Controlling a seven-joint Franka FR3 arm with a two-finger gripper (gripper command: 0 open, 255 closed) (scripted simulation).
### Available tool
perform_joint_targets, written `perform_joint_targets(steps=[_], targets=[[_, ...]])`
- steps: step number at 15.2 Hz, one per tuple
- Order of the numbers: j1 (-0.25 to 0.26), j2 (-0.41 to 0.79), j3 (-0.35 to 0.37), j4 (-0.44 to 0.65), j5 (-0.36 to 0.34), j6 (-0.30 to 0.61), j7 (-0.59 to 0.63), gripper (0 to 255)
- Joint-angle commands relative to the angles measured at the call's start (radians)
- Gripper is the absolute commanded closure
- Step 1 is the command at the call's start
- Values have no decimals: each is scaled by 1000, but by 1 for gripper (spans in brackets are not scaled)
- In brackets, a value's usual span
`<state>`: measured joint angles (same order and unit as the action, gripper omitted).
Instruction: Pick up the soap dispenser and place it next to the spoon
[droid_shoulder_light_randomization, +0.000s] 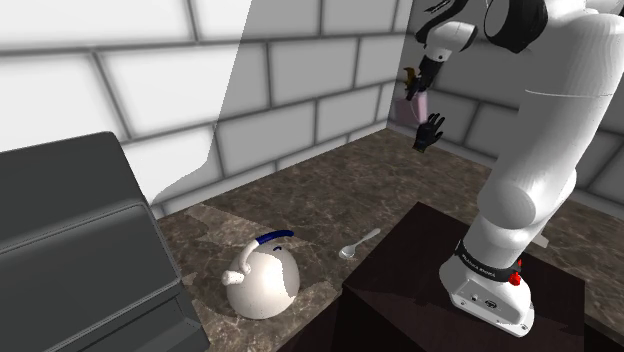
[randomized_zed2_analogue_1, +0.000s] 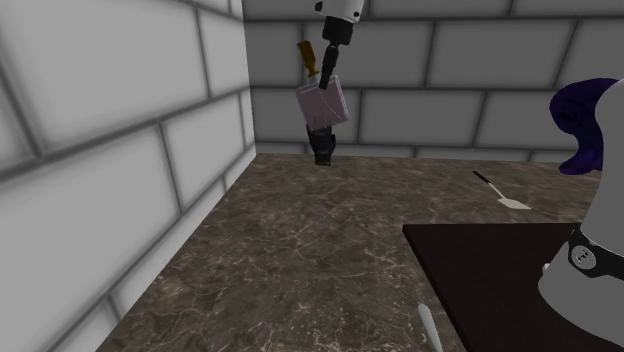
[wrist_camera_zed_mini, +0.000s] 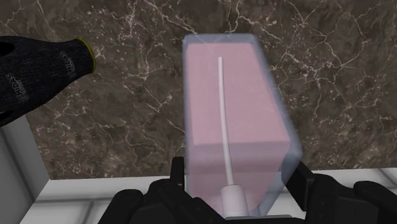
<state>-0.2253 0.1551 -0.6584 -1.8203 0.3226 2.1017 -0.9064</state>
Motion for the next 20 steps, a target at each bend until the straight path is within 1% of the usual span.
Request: perform_joint_targets(steps=[1, 12, 14, 16, 20], targets=[[0, -6, -2, 21, -8, -25, 8, 255], [-3, -23, -9, 145, -36, -157, 45, 255], [42, -104, 5, 59, -97, -123, 106, 255], [73, -181, 28, -18, -156, -95, 172, 255], [108, -317, 97, -154, -255, -57, 305, 255]])
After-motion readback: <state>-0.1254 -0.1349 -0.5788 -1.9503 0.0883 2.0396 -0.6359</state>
